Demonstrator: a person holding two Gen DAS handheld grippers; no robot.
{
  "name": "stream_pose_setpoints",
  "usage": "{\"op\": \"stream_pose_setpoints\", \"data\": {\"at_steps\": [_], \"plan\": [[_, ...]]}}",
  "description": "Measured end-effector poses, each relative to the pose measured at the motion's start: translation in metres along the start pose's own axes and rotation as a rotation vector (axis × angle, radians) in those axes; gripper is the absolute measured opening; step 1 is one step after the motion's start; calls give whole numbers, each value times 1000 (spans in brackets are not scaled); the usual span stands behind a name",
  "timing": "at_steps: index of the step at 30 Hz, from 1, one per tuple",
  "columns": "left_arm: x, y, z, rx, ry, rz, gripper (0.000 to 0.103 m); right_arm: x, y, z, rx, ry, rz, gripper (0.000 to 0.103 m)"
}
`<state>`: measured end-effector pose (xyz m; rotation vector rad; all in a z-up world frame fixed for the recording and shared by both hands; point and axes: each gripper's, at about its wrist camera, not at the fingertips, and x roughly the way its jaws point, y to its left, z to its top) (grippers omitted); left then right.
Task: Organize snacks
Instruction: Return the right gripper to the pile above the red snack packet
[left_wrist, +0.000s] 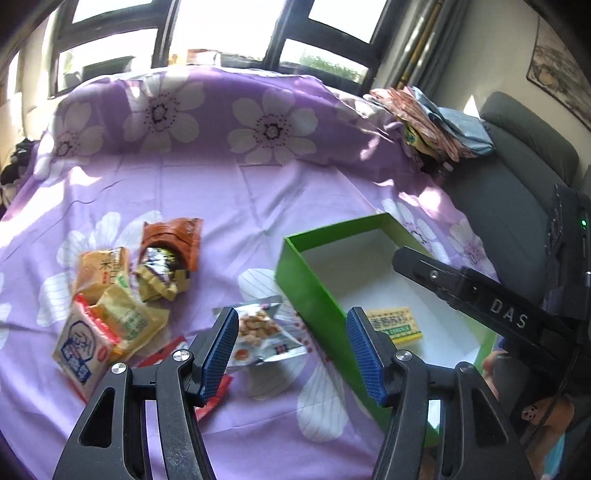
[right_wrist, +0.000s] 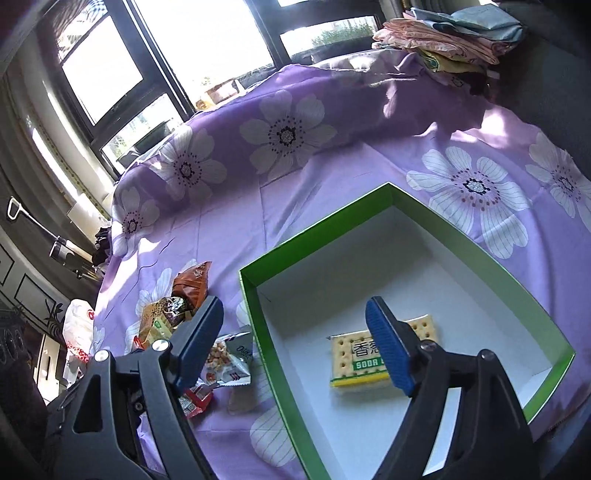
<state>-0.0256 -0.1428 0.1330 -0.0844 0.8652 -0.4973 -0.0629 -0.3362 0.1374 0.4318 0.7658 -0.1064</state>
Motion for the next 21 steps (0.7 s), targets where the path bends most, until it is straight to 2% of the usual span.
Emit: {"op": "stream_pose_setpoints", "data": {"at_steps": [2, 8, 10, 12, 15, 18, 20, 21], "plan": [[-12, 27, 0, -40, -28, 45, 71, 3, 20, -3, -51, 4, 31, 82], [-32, 108, -10, -175, -67, 191, 75, 18, 76, -18, -202, 16, 92, 83], [-31, 130, -17, -196, -61, 240, 77, 26, 91, -24, -239, 12, 72, 83], [-30, 153, -25, -245, -58, 261, 77, 37, 103, -32, -266, 20, 45, 83], [-25, 182, -34, -325, -56, 271, 77, 51, 118, -42, -284, 55, 71, 82], [-18, 198, -42, -346, -74, 289, 77, 63, 127, -50, -296, 86, 86, 81], [-11, 205, -46, -345, -44, 312, 77, 68, 134, -55, -312, 106, 88, 80], [-9, 206, -46, -340, -26, 301, 77, 71, 136, -56, -321, 116, 93, 80]]}}
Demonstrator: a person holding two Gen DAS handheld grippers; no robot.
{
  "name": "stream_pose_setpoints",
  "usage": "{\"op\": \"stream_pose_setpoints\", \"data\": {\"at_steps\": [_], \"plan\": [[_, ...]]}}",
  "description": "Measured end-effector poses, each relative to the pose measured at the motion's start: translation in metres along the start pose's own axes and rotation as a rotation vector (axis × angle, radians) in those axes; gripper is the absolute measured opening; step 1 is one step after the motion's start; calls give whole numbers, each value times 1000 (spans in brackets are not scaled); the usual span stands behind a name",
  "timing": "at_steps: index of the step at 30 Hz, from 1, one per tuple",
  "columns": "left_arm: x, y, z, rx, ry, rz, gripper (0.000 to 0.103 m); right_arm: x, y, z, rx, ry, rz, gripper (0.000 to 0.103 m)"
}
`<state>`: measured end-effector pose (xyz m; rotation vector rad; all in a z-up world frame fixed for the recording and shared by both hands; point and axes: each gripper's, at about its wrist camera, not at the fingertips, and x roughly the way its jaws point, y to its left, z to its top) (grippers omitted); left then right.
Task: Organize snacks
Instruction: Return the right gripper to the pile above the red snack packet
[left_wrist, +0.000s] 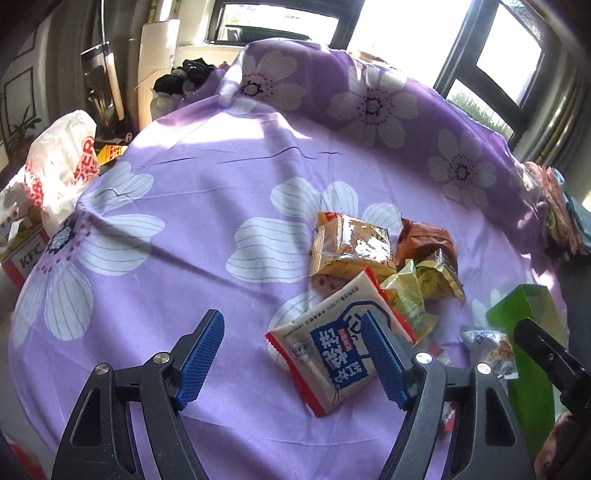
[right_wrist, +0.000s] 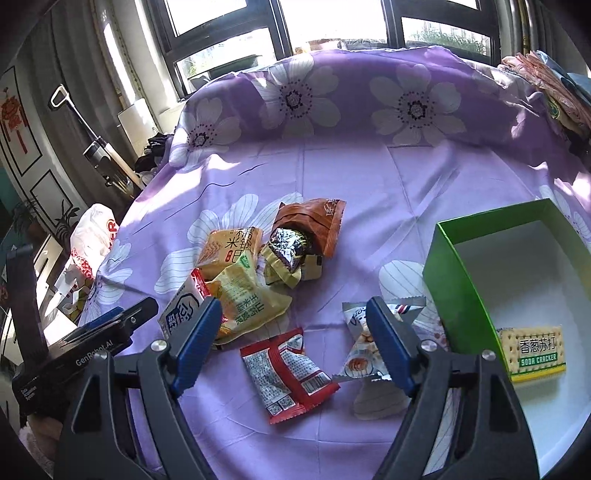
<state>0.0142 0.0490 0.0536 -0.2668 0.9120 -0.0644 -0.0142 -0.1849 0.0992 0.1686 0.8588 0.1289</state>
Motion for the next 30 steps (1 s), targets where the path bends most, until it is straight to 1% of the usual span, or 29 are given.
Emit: {"op": "stream_pose_setpoints", "data": {"at_steps": [3, 5, 6, 7, 8, 13, 16, 17, 19, 22, 26, 28, 30], "plan": [[5, -3, -3, 0, 42, -68, 77, 7, 3, -1, 2, 35, 47, 73], [5, -9, -6, 5, 63, -99, 77, 13, 1, -2, 20, 66, 85, 62], [5, -12, -7, 14, 69, -114, 77, 16, -1, -3, 31, 82, 97, 60], [4, -16, -9, 25, 74, -126, 77, 20, 0, -5, 35, 99, 105, 55], [3, -20, -11, 31, 77, -139, 77, 22, 0, -6, 34, 111, 109, 53], [-1, -40, -21, 78, 102, -202, 76, 32, -7, -10, 70, 171, 162, 52], [-1, -50, -26, 110, 110, -219, 75, 39, -13, -15, 103, 218, 174, 46], [1, -53, -28, 120, 123, -237, 74, 40, -14, -17, 112, 228, 171, 45], [6, -57, -30, 131, 163, -276, 67, 41, -17, -20, 122, 242, 181, 45], [13, -64, -37, 152, 203, -291, 63, 41, -24, -25, 167, 259, 230, 45], [20, -76, -46, 177, 256, -341, 62, 45, -25, -34, 172, 287, 222, 45], [25, -81, -51, 182, 277, -346, 62, 45, -23, -35, 169, 280, 217, 46], [26, -86, -54, 209, 259, -319, 62, 44, -24, -36, 172, 273, 222, 46]]}}
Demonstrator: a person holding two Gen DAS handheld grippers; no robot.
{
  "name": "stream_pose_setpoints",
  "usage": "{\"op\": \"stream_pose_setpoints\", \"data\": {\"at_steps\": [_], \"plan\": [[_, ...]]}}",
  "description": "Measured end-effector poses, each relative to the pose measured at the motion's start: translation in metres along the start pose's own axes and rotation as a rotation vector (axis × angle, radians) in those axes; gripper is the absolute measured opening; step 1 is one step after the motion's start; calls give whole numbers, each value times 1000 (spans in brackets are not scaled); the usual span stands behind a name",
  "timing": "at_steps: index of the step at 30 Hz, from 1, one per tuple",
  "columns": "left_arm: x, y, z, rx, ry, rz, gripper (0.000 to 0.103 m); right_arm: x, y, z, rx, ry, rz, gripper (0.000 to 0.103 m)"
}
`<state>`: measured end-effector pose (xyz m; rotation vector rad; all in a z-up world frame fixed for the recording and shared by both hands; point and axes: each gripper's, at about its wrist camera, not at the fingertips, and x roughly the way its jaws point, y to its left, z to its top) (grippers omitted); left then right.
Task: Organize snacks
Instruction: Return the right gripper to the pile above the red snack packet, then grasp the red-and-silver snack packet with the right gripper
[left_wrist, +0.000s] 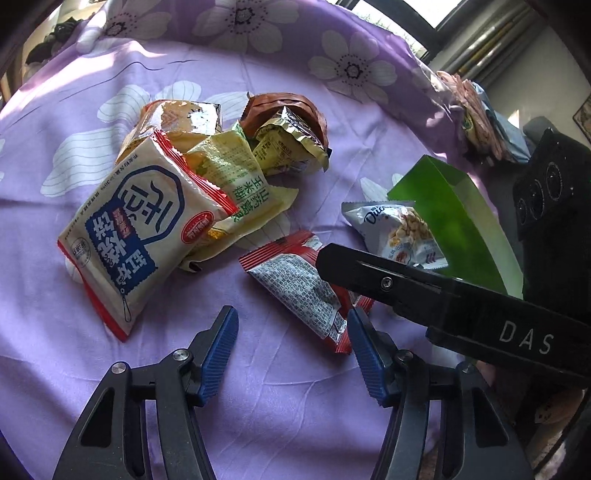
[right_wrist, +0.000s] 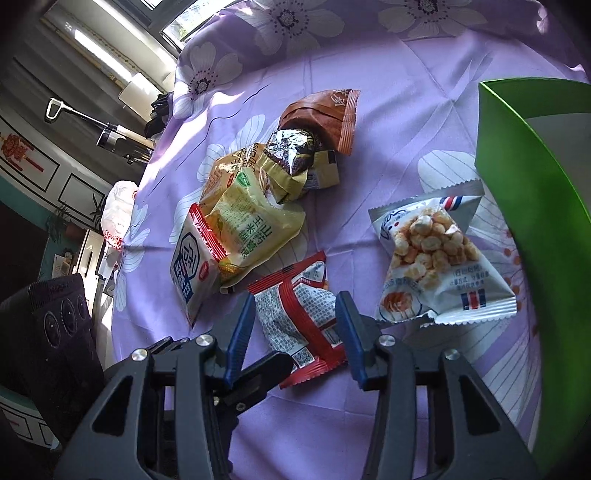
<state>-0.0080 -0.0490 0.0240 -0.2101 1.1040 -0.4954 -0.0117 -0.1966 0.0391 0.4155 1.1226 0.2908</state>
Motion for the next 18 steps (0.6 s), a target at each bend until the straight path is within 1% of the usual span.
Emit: {"op": "stream_pose_setpoints", "data": {"at_steps": [2, 4, 6, 8, 11, 12, 15, 18], "plan": [[2, -5, -1, 31, -14, 29, 61, 2, -2, 1, -1, 5, 0, 46], [3, -5, -1, 36, -29, 53, 53, 5, -3, 3, -8, 7, -16, 47], [4, -6, -1, 44, -36, 60, 50, 11, -4, 3, -2, 29, -40, 47], [5, -5, -2, 48, -43, 58, 50, 16, -6, 2, 10, 45, -33, 47], [8, -7, -2, 54, -54, 47, 50, 20, 0, -1, -14, 60, -2, 46], [8, -8, -1, 55, -62, 49, 49, 21, 2, -2, -19, 59, 1, 45], [8, -10, -2, 67, -76, 51, 47, 22, 8, -4, -28, 45, -27, 46], [1, -13, -1, 71, -95, 44, 47, 18, 14, -4, -38, 36, -34, 46]]}}
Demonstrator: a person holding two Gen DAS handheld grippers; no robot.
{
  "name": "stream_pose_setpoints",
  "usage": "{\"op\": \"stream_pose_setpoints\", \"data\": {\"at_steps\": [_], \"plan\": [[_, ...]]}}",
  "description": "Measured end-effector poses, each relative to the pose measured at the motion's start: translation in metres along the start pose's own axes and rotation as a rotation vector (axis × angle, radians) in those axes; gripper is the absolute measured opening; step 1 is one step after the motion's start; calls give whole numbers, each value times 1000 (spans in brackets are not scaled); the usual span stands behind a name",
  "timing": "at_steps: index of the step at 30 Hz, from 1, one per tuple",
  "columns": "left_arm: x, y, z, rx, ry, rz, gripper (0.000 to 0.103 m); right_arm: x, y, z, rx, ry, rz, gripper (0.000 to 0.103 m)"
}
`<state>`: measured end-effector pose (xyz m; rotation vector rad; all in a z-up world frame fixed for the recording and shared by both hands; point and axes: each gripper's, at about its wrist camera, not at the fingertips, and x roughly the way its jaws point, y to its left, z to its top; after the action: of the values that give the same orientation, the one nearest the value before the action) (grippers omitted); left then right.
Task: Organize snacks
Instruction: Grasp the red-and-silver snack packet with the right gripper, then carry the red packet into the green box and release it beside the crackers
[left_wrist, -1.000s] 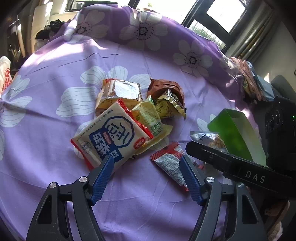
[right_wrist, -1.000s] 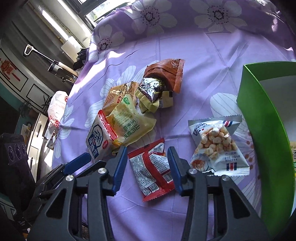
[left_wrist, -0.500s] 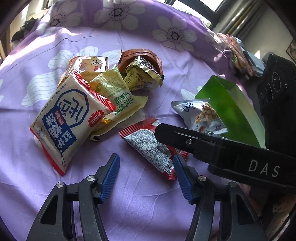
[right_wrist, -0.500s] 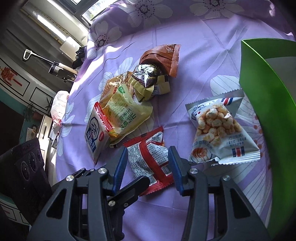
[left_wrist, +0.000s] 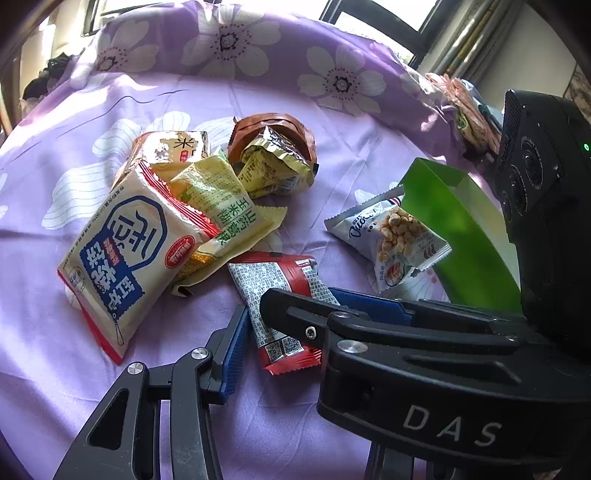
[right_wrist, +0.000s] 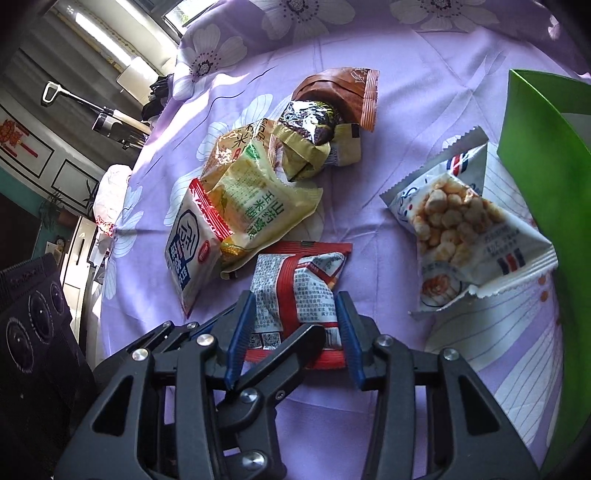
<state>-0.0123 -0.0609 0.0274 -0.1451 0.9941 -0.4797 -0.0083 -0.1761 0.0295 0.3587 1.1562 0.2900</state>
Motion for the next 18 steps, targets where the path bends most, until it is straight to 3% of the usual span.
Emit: {"op": "stream_pose_setpoints", "data": {"at_steps": [8, 18], "plan": [[-35, -27, 10, 100, -178, 26, 47, -42, 12, 5, -44, -137, 30, 45], [-66, -77, 27, 220, -293, -4, 47, -108, 5, 4, -55, -335, 7, 45]]}}
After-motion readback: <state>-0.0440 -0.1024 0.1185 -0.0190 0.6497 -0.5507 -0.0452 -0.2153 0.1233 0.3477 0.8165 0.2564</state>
